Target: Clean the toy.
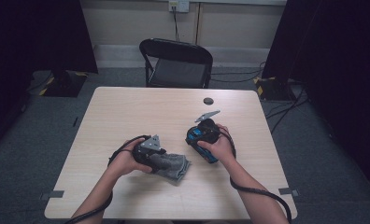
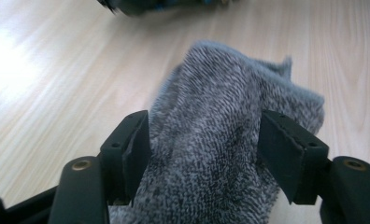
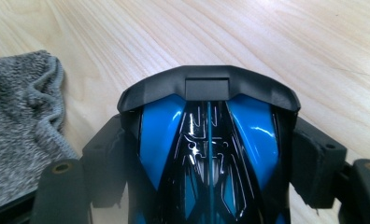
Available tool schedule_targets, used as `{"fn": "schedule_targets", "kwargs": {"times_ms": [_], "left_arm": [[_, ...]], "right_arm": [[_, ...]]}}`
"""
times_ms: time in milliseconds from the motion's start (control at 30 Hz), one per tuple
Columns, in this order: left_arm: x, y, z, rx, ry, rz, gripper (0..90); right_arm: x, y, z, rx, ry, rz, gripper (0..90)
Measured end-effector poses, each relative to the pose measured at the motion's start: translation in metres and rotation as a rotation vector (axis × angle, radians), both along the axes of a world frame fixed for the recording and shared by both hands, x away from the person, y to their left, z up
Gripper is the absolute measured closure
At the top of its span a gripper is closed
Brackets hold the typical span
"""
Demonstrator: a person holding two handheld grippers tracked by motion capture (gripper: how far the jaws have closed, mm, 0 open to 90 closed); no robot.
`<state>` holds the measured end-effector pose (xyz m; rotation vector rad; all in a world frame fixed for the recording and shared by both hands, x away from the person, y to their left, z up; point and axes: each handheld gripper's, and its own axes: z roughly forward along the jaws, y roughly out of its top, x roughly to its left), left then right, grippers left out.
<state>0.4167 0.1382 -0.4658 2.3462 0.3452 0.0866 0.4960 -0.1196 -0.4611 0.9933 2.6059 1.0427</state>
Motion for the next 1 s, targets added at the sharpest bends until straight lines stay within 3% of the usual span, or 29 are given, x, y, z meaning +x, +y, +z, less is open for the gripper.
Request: {"fn": "schedule_targets", "kwargs": {"times_ms": [33,67,100,200,267,300,333,367,433,467,533,567,633,733,833,867,1000], "left_arm": [[0.000,0.000,0.000,0.000,0.000,0.000,32.4],[0.000,-0.003,-0.006,0.038,0.017,-0.036,32.3],[0.000,-0.005,-0.011,0.063,0.015,-0.040,31.7],[0.000,-0.008,-0.017,0.070,0.023,-0.031,29.5],[-0.001,-0.009,-0.017,0.069,0.030,-0.023,37.5],[-0.001,-0.009,-0.017,0.069,0.030,-0.023,51.2],[-0.001,-0.008,-0.014,0.060,0.095,0.028,65.3],[-0.001,-0.008,-0.014,0.060,0.095,0.028,68.1],[0.002,-0.007,-0.012,0.041,0.143,0.089,72.0],[0.005,-0.004,-0.008,0.013,0.138,0.130,73.8],[0.012,0.003,0.003,-0.032,0.088,0.212,74.9],[0.020,0.009,0.017,-0.103,0.064,0.291,74.9],[0.029,0.014,0.034,-0.136,0.009,0.375,74.9],[0.043,0.013,0.051,-0.138,-0.050,0.437,74.6],[0.051,0.009,0.054,-0.127,-0.062,0.469,74.3],[0.057,0.003,0.052,-0.110,-0.030,0.503,74.4],[0.064,-0.008,0.046,-0.084,0.001,0.561,74.5]], "right_arm": [[-0.001,-0.001,0.001,-0.002,-0.003,-0.001,25.4],[-0.002,-0.003,0.002,-0.003,-0.002,-0.003,25.3],[-0.003,-0.004,0.002,-0.001,-0.002,-0.005,25.4],[-0.006,-0.009,0.002,0.009,0.007,-0.006,25.4],[-0.007,-0.011,0.001,0.012,0.013,-0.006,25.4],[-0.007,-0.011,0.001,0.012,0.013,-0.006,25.4],[-0.009,-0.012,0.001,0.018,0.013,-0.006,25.4],[-0.009,-0.012,0.001,0.018,0.013,-0.006,25.4],[-0.010,-0.012,0.003,0.024,0.015,-0.003,25.4],[-0.011,-0.012,0.004,0.027,0.014,0.001,25.4],[-0.013,-0.012,0.009,0.031,0.008,0.010,25.4],[-0.014,-0.010,0.015,0.037,0.002,0.020,25.4],[-0.016,-0.008,0.021,0.046,-0.006,0.034,25.4],[-0.019,-0.003,0.028,0.049,-0.021,0.056,25.4],[-0.023,0.002,0.032,0.055,-0.021,0.075,25.4],[-0.026,0.006,0.035,0.062,-0.020,0.086,25.4],[-0.032,0.014,0.039,0.066,-0.018,0.114,25.4]]}}
